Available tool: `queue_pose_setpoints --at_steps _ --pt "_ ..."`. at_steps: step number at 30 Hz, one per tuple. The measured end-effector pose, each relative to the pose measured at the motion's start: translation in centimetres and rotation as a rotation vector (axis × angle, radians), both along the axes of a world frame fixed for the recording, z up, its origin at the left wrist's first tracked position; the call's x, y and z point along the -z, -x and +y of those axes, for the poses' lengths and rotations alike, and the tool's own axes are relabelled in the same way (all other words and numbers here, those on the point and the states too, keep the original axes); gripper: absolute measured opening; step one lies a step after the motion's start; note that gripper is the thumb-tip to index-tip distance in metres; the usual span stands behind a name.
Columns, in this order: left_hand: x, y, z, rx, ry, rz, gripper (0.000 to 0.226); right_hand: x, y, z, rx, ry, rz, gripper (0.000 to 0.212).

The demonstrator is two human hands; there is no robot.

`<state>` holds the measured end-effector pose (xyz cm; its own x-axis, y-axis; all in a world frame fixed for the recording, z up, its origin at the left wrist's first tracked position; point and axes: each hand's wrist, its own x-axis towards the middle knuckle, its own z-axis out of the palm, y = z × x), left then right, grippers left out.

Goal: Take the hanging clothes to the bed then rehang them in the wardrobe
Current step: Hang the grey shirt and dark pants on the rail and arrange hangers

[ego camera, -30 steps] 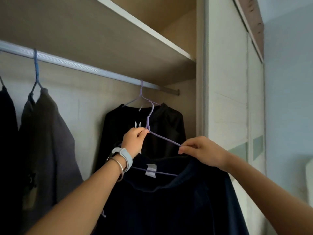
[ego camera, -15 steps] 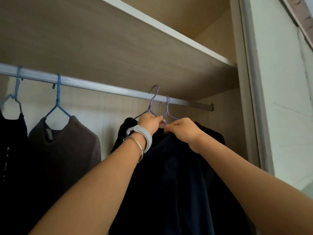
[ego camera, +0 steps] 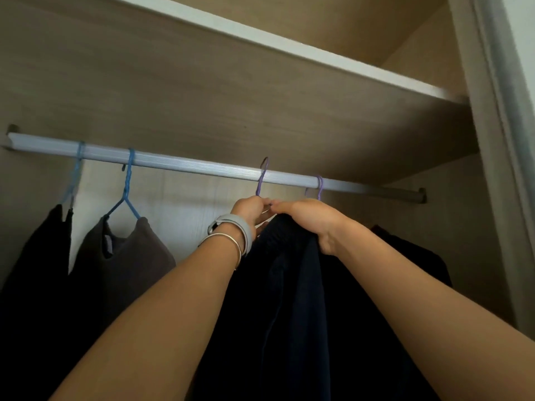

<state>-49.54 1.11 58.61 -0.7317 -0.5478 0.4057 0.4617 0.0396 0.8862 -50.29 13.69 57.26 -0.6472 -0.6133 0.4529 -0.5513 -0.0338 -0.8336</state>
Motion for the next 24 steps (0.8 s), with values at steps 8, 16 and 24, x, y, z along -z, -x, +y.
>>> queue_pose_setpoints --at_steps 8,16,24 --pt "2.1 -0.9 0.5 -0.208 0.275 -0.145 0.024 3.1 1.2 -0.2 -0.066 -0.099 -0.003 0.030" --pt "4.4 -9.8 0.5 -1.200 1.445 -0.587 0.035 4.4 1.1 -0.3 0.065 -0.087 0.155 0.021" --pt "5.4 -18.2 -2.2 -1.250 1.144 -0.898 0.032 4.2 -3.3 -4.0 0.147 -0.058 0.231 0.031"
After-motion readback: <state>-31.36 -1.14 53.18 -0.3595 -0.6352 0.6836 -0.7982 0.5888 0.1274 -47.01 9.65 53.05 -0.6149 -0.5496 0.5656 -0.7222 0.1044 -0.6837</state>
